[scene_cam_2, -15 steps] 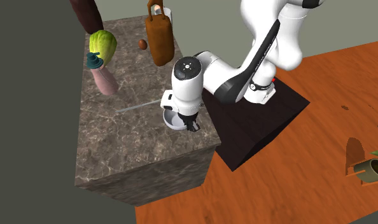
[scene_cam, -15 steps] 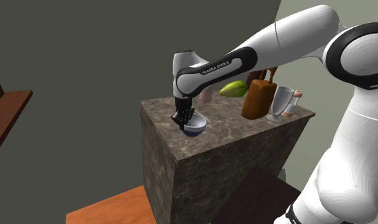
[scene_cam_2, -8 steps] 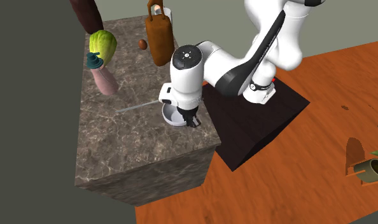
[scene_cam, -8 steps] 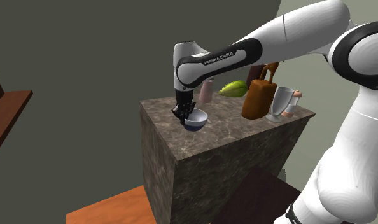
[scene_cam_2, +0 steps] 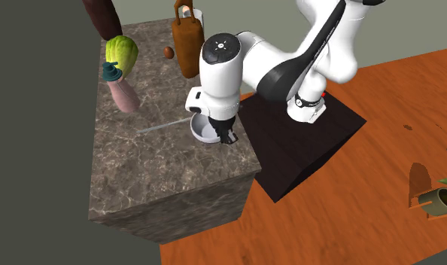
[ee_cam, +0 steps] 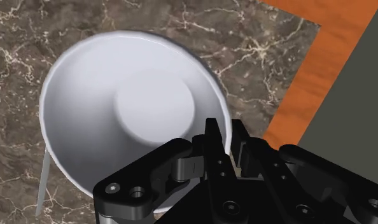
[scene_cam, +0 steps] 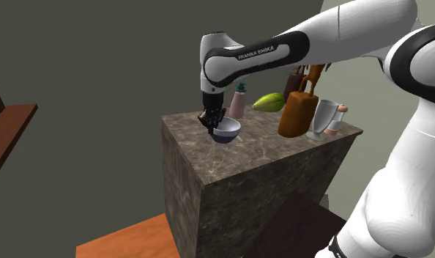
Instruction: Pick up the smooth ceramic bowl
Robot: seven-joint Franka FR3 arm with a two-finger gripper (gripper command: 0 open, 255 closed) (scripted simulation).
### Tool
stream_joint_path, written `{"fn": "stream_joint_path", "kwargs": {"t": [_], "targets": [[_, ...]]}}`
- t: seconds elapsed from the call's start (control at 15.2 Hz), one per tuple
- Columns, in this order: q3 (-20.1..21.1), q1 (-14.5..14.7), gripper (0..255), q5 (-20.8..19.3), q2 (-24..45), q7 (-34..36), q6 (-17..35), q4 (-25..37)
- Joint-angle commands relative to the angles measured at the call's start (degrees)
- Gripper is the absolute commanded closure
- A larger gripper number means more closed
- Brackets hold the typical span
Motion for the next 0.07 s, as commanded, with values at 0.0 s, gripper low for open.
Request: {"fn": "stream_joint_path", "kwargs": {"t": [0.0], "targets": [[0.01,0.01,255,0.02,-0.15,-0.02,-0.39,0.23]]}}
